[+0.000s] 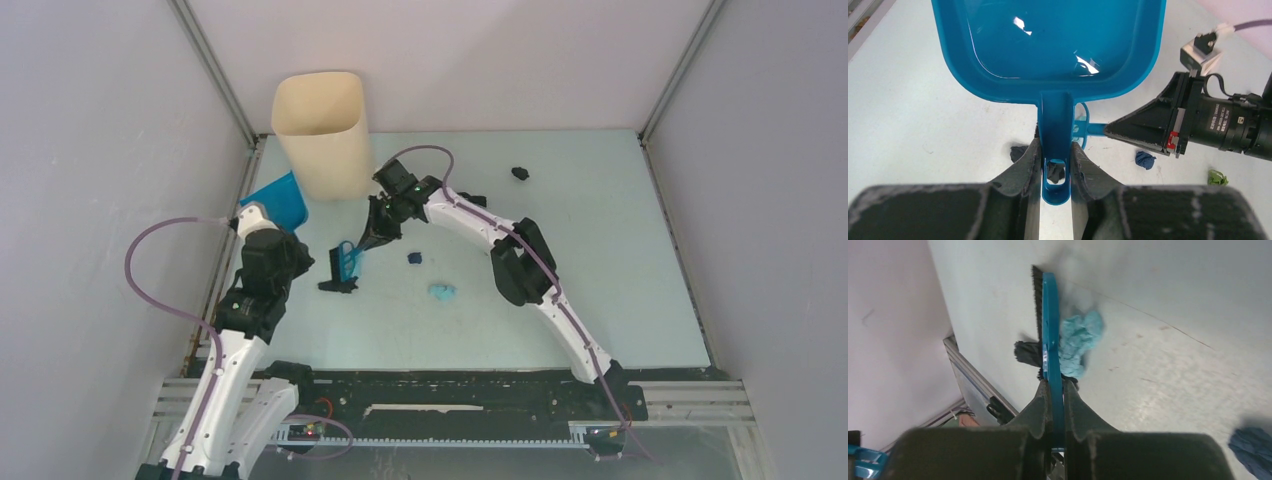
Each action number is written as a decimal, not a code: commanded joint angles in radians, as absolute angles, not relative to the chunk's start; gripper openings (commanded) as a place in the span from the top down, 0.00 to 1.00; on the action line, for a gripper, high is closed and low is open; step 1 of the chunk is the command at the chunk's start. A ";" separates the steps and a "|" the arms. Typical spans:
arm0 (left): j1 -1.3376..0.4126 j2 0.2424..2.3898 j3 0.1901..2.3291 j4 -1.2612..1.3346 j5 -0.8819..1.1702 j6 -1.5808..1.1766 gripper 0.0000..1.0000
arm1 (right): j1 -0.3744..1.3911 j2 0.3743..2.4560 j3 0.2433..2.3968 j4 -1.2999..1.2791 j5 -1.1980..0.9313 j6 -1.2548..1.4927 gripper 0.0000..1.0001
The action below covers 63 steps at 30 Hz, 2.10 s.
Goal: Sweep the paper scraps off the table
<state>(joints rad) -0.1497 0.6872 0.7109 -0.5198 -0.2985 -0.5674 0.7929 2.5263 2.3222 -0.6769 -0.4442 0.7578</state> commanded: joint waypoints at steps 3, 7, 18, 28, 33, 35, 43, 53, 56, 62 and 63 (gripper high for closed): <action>-0.130 0.670 0.755 -0.485 -0.286 -0.558 1.00 | 0.764 2.320 2.119 -0.698 -0.397 0.730 1.00; -0.127 0.666 0.751 -0.475 -0.274 -0.558 1.00 | 0.727 2.178 1.913 -0.697 -0.392 0.659 1.00; -0.127 0.637 0.742 -0.464 -0.260 -0.564 1.00 | 0.523 1.758 1.409 -0.716 -0.281 0.444 1.00; -0.126 0.637 0.719 -0.420 -0.160 -0.568 1.00 | 0.275 1.440 1.199 -0.750 -0.339 0.329 1.00; -0.127 0.697 0.706 -0.364 0.005 -0.558 1.00 | 0.207 1.261 1.198 -0.773 -0.381 0.311 1.00; -0.131 0.744 0.711 -0.347 0.116 -0.549 1.00 | 0.177 1.190 1.197 -0.787 -0.383 0.300 1.00; -0.412 1.014 0.869 -0.501 0.163 -0.410 1.00 | 0.143 1.011 1.223 -0.863 -0.199 -0.066 1.00; -0.839 1.259 1.009 -0.849 0.115 -0.306 1.00 | 0.158 1.017 1.267 -1.061 -0.209 -0.485 1.00; -0.935 1.336 1.014 -0.894 0.080 -0.311 1.00 | 0.158 0.981 1.221 -1.011 -0.242 -0.481 1.00; -1.071 1.481 1.045 -0.912 0.042 -0.315 0.95 | 0.141 0.943 1.141 -0.898 -0.255 -0.408 1.00; -1.082 1.502 1.053 -0.914 0.033 -0.315 0.94 | 0.143 0.942 1.117 -0.885 -0.256 -0.393 1.00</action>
<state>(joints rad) -1.0389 1.4506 0.9962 -0.8730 0.0795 -0.3382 0.1436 0.9630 1.1645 -0.9783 -0.2386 -0.4187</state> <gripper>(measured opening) 0.241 0.074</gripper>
